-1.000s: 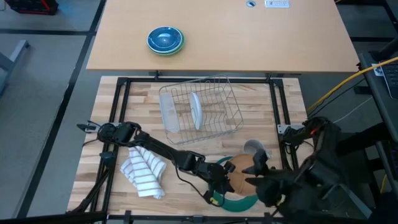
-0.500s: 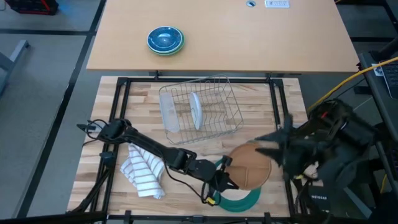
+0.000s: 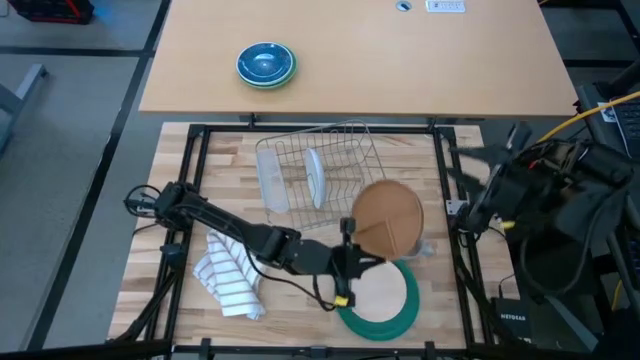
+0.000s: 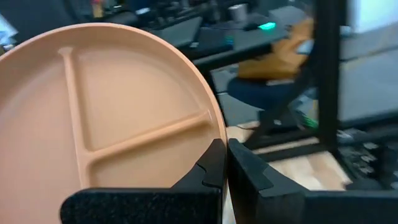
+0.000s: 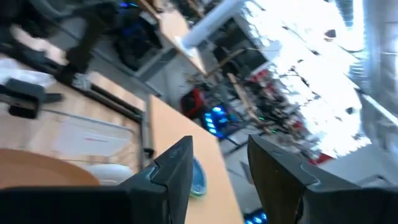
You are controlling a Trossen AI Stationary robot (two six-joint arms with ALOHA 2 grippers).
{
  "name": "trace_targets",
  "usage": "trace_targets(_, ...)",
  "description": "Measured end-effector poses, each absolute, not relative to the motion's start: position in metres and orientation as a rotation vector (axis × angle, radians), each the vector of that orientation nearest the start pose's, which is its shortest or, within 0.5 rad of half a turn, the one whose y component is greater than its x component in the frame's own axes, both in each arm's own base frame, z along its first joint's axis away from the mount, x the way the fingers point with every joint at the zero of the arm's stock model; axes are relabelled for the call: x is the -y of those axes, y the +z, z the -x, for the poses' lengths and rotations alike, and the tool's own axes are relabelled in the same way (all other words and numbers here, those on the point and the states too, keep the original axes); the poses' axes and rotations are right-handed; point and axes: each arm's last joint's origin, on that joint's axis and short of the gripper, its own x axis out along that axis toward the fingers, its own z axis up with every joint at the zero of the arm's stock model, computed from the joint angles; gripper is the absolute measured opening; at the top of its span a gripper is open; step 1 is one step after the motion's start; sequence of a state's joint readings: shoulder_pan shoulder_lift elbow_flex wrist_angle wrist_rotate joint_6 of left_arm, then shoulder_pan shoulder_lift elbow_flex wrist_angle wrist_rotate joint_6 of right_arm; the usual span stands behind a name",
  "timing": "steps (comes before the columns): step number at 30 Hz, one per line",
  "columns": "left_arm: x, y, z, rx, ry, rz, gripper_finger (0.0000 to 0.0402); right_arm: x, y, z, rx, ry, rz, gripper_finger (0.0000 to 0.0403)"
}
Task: Sort dishes
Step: Put the brown plate in the dish rack
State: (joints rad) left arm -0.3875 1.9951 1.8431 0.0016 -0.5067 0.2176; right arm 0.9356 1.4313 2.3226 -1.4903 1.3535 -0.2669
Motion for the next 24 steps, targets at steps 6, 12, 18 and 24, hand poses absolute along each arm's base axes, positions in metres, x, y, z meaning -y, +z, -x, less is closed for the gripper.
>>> trace_targets(6,0.135,0.362,-0.449,-0.096,0.202,-0.146,0.0000,-0.087,0.558,-0.100,-0.292,-0.446,0.831,0.0159)
trace_targets(12,0.100,0.362,-0.458,-0.084,0.284,-0.014,0.0000,-0.073,0.557,-0.090,-0.308,-0.445,0.873,0.0159)
trace_targets(18,0.074,0.363,-0.463,-0.055,0.344,0.098,0.0000,-0.065,0.558,-0.084,-0.303,-0.446,0.860,0.0159)
trace_targets(24,0.058,0.364,-0.466,-0.039,0.378,0.135,0.0000,-0.064,0.558,-0.083,-0.303,-0.439,0.858,0.0159)
